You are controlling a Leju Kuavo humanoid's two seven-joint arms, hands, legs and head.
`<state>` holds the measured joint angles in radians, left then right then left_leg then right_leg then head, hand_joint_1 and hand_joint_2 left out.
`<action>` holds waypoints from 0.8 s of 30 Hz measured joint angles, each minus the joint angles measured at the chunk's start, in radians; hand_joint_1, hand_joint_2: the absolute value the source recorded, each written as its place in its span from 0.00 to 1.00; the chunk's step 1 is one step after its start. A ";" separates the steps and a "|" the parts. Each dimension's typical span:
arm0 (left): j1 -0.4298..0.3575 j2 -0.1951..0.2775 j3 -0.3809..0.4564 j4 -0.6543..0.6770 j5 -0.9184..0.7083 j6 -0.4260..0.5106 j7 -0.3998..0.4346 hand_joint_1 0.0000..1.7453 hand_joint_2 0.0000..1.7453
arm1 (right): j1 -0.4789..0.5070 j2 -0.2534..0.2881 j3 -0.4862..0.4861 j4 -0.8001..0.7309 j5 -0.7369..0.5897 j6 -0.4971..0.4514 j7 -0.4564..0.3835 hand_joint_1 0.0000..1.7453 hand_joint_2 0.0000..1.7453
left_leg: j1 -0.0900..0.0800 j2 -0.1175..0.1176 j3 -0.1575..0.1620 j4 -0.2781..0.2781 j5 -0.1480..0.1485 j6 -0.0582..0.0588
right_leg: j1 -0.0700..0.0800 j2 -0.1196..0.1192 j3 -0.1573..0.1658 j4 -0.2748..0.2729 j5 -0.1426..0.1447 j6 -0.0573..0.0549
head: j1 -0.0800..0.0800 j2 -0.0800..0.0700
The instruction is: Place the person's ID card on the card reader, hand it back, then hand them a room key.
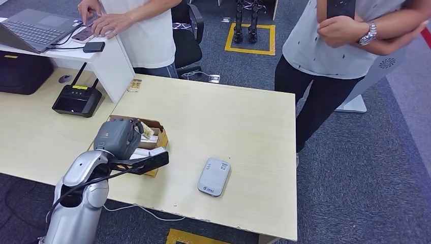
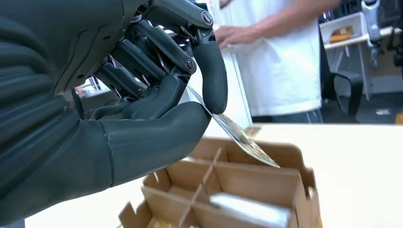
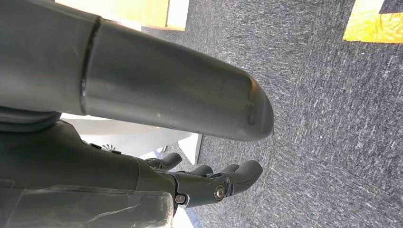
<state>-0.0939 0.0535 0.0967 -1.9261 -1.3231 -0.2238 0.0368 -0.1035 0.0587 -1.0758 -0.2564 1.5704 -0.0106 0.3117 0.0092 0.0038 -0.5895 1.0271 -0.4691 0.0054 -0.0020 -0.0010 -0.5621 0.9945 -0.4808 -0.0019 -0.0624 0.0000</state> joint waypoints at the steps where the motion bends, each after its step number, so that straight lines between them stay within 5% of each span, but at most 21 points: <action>1: -0.014 0.003 0.002 0.000 -0.002 0.000 0.004 1.00 1.00 | 0.000 0.000 0.000 0.000 0.000 0.000 0.000 0.00 0.00 | 0.000 0.000 0.000 0.000 0.000 0.000 | 0.000 0.000 0.000 0.000 0.000 0.000 | 0.000 0.000; 12: -0.090 0.010 0.006 0.003 -0.099 0.049 0.029 1.00 1.00 | -0.001 0.000 0.002 0.001 0.000 0.000 -0.002 0.00 0.00 | 0.000 0.000 0.000 0.000 0.000 0.000 | 0.000 0.000 0.000 0.000 0.000 0.000 | 0.000 0.000; 24: -0.315 -0.015 0.045 0.222 -0.246 0.110 0.116 1.00 1.00 | -0.012 0.000 0.066 0.005 0.000 0.003 -0.014 0.00 0.00 | 0.000 0.000 0.000 0.000 0.001 -0.001 | 0.000 0.000 0.000 0.000 0.001 -0.001 | 0.000 0.000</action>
<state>-0.4085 0.0386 0.1421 -1.7040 -1.5695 -0.1142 0.1533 -0.1158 0.0591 -1.0100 -0.2514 1.5705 -0.0074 0.2976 0.0092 0.0035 -0.5895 1.0273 -0.4676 0.0044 -0.0020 -0.0011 -0.5624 0.9949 -0.4796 -0.0028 -0.0625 0.0000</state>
